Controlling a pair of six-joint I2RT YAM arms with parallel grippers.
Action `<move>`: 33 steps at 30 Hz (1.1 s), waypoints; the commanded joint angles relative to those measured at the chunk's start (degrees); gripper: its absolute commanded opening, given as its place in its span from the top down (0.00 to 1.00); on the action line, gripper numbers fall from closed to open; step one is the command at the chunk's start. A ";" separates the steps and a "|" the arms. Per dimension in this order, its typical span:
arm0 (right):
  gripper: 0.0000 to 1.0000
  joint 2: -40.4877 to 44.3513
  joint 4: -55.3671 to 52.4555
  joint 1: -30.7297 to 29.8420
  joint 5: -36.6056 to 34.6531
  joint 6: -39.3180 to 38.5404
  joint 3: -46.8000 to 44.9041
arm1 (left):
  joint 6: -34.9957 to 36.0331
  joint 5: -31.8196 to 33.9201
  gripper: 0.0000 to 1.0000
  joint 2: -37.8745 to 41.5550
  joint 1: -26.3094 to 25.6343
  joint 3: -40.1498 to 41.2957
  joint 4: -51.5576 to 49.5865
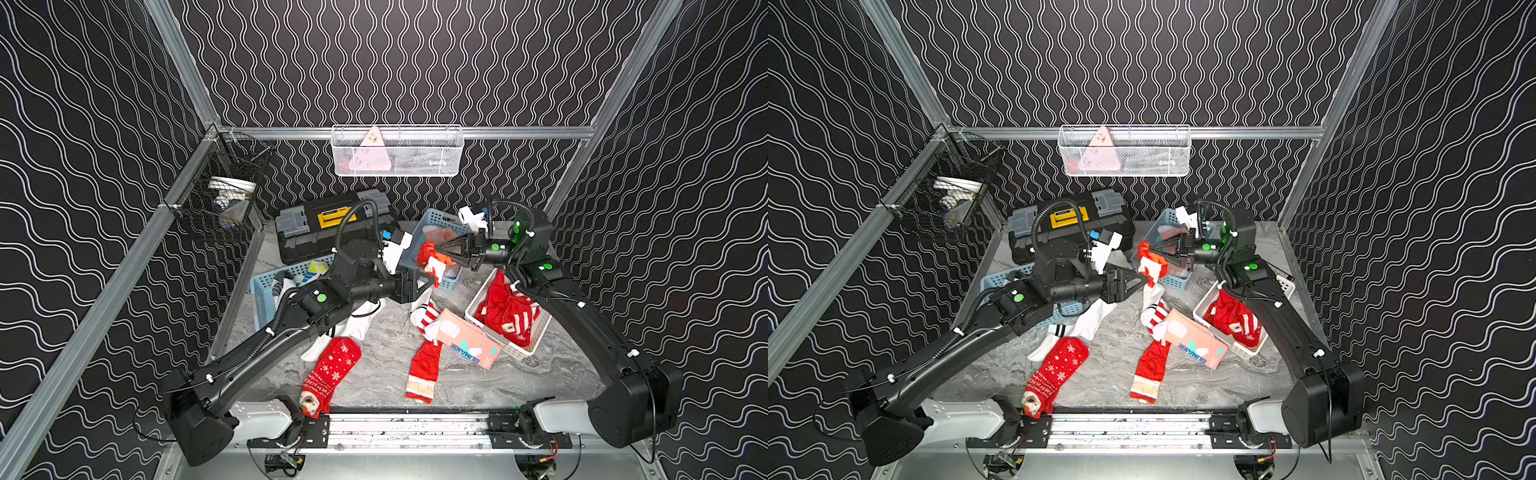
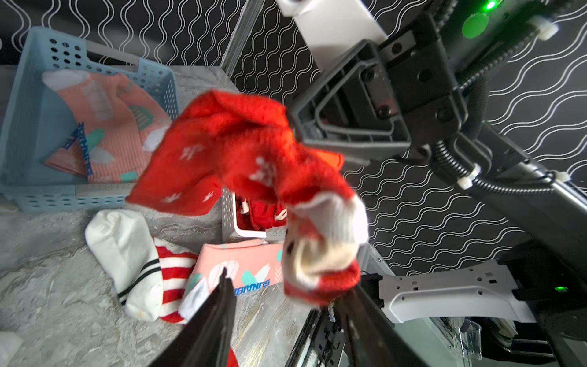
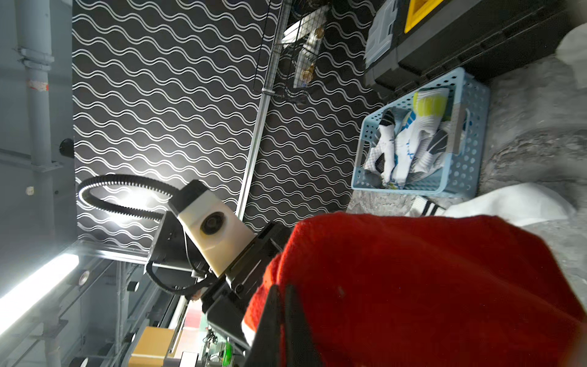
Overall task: Sort the socks into the basket by color
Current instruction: Pick up the sock at the center of the board, then place the sock in the bin.
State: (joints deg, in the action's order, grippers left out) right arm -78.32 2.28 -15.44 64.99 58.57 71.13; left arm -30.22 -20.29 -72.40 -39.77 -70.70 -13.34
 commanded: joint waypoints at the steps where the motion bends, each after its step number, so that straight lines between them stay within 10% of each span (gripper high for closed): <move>1: 1.00 -0.07 -5.80 1.17 -1.75 -5.04 1.54 | 0.36 1.56 0.41 0.41 0.13 0.44 -1.48; 14: 1.00 -1.74 -24.09 8.90 -11.74 -17.90 5.05 | -0.42 5.19 0.36 1.57 2.46 0.06 -9.61; 33: 1.00 -7.53 -42.34 19.84 -50.18 -28.98 -0.11 | -0.50 4.77 0.36 2.48 8.93 0.31 -20.68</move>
State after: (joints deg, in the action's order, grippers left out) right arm -85.54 -38.70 4.12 22.33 29.34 73.34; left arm -31.48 -15.14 -69.32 -31.22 -70.15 -32.27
